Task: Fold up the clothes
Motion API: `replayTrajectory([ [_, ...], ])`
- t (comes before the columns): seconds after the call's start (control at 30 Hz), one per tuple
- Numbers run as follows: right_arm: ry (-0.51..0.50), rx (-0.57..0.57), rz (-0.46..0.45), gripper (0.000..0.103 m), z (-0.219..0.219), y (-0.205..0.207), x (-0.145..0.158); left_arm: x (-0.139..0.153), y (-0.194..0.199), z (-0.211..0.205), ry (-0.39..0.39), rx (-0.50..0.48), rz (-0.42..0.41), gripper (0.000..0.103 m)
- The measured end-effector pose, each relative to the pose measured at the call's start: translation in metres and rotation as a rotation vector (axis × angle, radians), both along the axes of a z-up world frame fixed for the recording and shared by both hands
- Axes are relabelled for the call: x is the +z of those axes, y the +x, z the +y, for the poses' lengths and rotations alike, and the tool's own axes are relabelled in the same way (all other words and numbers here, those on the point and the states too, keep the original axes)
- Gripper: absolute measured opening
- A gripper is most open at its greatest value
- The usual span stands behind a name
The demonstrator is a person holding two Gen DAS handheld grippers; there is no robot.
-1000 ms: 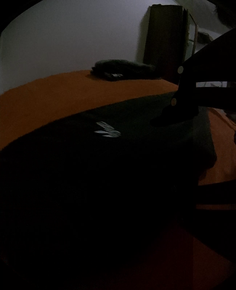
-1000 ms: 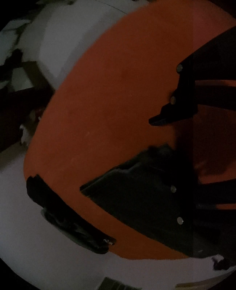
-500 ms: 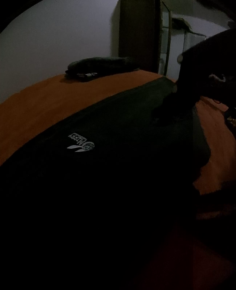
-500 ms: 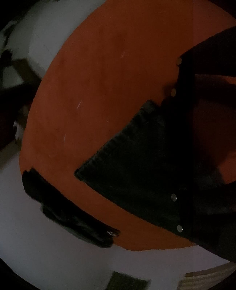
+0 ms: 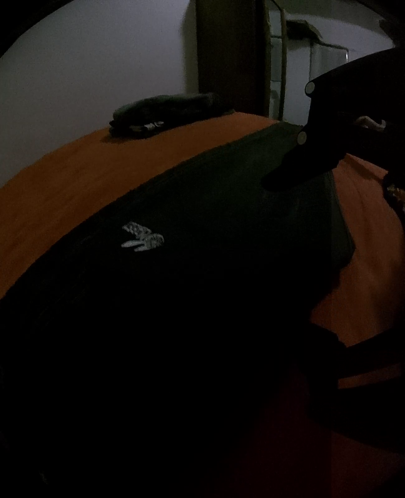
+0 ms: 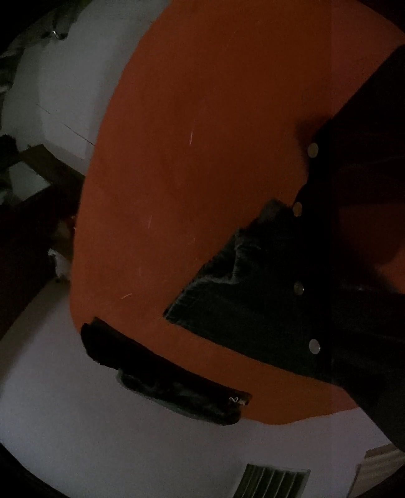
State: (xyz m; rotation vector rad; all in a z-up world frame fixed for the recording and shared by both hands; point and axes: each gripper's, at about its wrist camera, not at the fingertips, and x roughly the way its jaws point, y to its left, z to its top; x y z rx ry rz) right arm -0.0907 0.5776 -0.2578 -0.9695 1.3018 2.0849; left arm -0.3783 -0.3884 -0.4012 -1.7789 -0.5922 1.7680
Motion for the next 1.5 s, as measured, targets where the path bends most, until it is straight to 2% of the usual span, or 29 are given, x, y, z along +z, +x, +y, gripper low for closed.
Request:
replayTrajectory([
  [0.07, -0.013, 0.036, -0.019, 0.008, 0.006, -0.004, -0.013, -0.003, 0.003, -0.001, -0.004, -0.006, 0.007, 0.079],
  [0.13, -0.05, 0.053, -0.038, 0.014, 0.015, -0.006, -0.024, -0.001, 0.007, -0.002, -0.009, -0.015, 0.026, 0.079],
  [0.23, -0.085, 0.058, -0.024, 0.037, 0.011, 0.008, -0.025, 0.005, 0.019, -0.007, -0.033, -0.043, 0.067, 0.079],
  [0.27, -0.091, 0.061, -0.015, 0.058, 0.009, 0.014, -0.024, 0.004, 0.025, -0.009, -0.059, -0.051, 0.071, 0.079],
  [0.3, -0.097, 0.064, -0.007, 0.064, 0.006, 0.019, -0.023, 0.002, 0.029, -0.013, -0.071, -0.053, 0.065, 0.079],
  [0.43, -0.125, 0.077, 0.027, 0.064, -0.003, 0.038, -0.022, -0.02, 0.043, -0.027, -0.045, -0.012, -0.033, 0.079],
  [0.5, -0.16, 0.094, 0.047, 0.064, -0.004, 0.025, -0.032, -0.03, 0.048, -0.032, -0.017, 0.024, -0.088, 0.079],
  [0.57, -0.179, 0.102, 0.093, 0.061, -0.004, 0.015, -0.038, -0.033, 0.051, -0.027, 0.01, 0.022, -0.107, 0.079],
  [0.63, -0.172, 0.084, 0.08, 0.017, 0.001, 0.009, -0.042, -0.032, 0.054, -0.018, 0.004, -0.007, -0.096, 0.079],
  [0.67, -0.163, 0.084, 0.082, 0.008, 0.002, 0.009, -0.039, -0.031, 0.054, -0.013, -0.008, -0.025, -0.083, 0.079],
  [0.7, -0.138, 0.088, 0.093, 0.008, 0.001, 0.01, -0.028, -0.029, 0.055, -0.012, -0.013, -0.028, -0.068, 0.079],
  [0.83, 0.013, 0.128, 0.125, 0.007, -0.002, 0.017, 0.025, -0.028, 0.052, -0.017, -0.011, 0.0, -0.062, 0.079],
  [0.9, 0.007, 0.159, 0.047, 0.007, 0.007, 0.004, 0.01, -0.036, 0.048, -0.028, -0.011, 0.042, -0.098, 0.079],
  [0.97, -0.091, 0.139, -0.033, 0.009, 0.019, 0.005, -0.023, -0.043, 0.046, -0.038, -0.006, 0.077, -0.127, 0.079],
  [1.03, -0.133, 0.106, -0.014, 0.013, 0.021, 0.017, -0.031, -0.045, 0.044, -0.044, 0.0, 0.096, -0.139, 0.079],
  [1.07, -0.126, 0.098, 0.006, 0.021, 0.02, 0.024, -0.024, -0.043, 0.044, -0.045, 0.004, 0.094, -0.131, 0.079],
  [1.1, -0.108, 0.091, 0.023, 0.033, 0.017, 0.033, -0.016, -0.04, 0.044, -0.046, 0.007, 0.092, -0.123, 0.079],
  [1.17, -0.035, 0.092, 0.063, 0.047, -0.001, 0.051, 0.007, -0.033, 0.043, -0.047, 0.013, 0.093, -0.089, 0.079],
  [1.23, -0.013, 0.193, 0.09, 0.047, -0.032, 0.051, 0.02, -0.029, 0.036, -0.053, 0.006, 0.109, -0.071, 0.079],
  [1.3, 0.023, 0.39, 0.091, 0.046, -0.077, 0.029, 0.032, -0.026, 0.026, -0.073, 0.011, 0.167, -0.056, 0.079],
  [1.4, 0.21, 0.747, 0.123, 0.046, -0.177, -0.001, 0.058, -0.021, 0.004, -0.111, -0.024, 0.272, -0.011, 0.079],
  [1.5, 0.366, 1.104, 0.157, 0.046, -0.29, -0.014, 0.067, -0.02, -0.023, -0.138, -0.064, 0.39, 0.014, 0.079],
])
